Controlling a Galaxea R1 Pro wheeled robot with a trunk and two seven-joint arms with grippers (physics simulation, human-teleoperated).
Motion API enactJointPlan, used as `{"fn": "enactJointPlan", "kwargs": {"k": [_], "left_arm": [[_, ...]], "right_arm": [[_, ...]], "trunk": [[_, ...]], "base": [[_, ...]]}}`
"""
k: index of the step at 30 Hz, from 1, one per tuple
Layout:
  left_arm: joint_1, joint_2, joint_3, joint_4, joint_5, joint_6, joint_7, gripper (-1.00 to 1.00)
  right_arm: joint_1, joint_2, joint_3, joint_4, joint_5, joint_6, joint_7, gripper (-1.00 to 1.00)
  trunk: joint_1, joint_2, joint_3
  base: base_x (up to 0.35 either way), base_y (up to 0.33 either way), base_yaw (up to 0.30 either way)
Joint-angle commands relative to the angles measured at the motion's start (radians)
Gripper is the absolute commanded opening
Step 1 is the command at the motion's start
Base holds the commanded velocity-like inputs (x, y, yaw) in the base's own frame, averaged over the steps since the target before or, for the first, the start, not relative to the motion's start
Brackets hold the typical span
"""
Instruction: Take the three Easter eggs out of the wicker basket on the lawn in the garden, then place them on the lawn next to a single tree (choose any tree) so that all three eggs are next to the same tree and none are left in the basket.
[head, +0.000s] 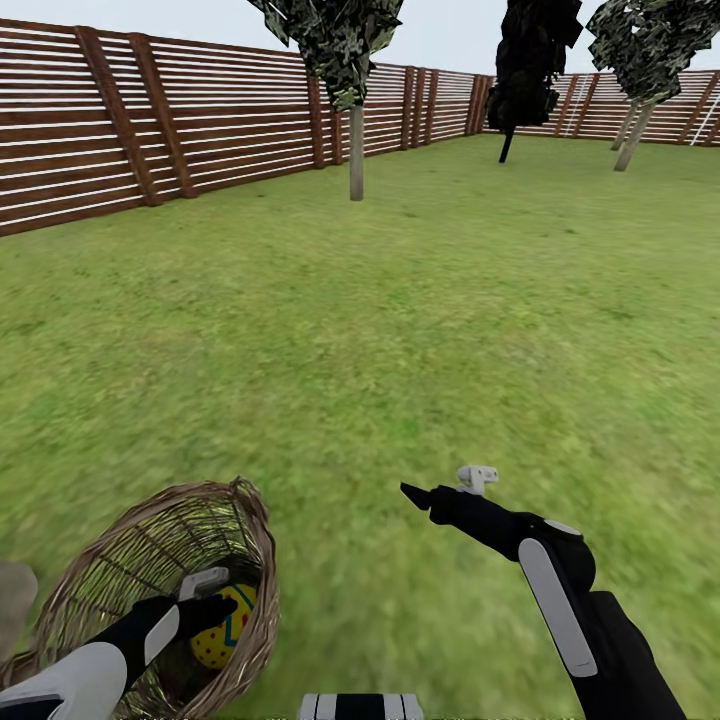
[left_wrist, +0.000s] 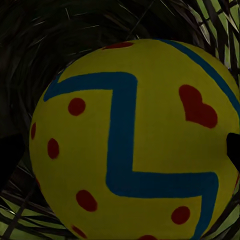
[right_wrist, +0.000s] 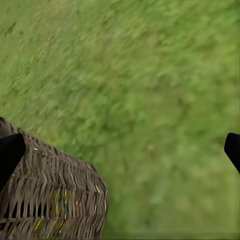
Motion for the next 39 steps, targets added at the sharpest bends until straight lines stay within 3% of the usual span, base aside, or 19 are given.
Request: {"fn": "enactJointPlan", "kwargs": {"k": [1, 8, 11, 19, 39], "left_arm": [[0.000, 0.000, 0.007, -0.002, 0.003, 0.008, -0.002, 1.00], [0.000, 0.000, 0.007, -0.002, 0.003, 0.006, -0.002, 1.00], [0.000, 0.000, 0.007, -0.002, 0.003, 0.006, -0.002, 1.00], [0.000, 0.000, 0.007, -0.002, 0.002, 0.006, -0.002, 1.00], [0.000, 0.000, 0.007, -0.002, 0.000, 0.009, -0.002, 1.00]], "right_arm": [[-0.001, 0.000, 0.000, -0.001, 0.002, 0.004, 0.003, 1.00], [-0.001, 0.000, 0.000, -0.001, 0.002, 0.004, 0.003, 1.00], [-0.001, 0.000, 0.000, -0.001, 0.002, 0.004, 0.003, 1.00], [0.000, 0.000, 0.032, -0.001, 0.002, 0.004, 0.001, 1.00], [-0.001, 0.000, 0.034, -0.001, 0.002, 0.003, 0.000, 1.00]], "trunk": [[0.000, 0.000, -0.001], [0.000, 0.000, -0.001], [0.001, -0.001, -0.012], [0.001, -0.001, -0.012], [0.003, -0.002, -0.028]], "base": [[0.000, 0.000, 0.000], [0.000, 0.000, 0.000], [0.000, 0.000, 0.000], [0.000, 0.000, 0.000], [0.000, 0.000, 0.000]]}}
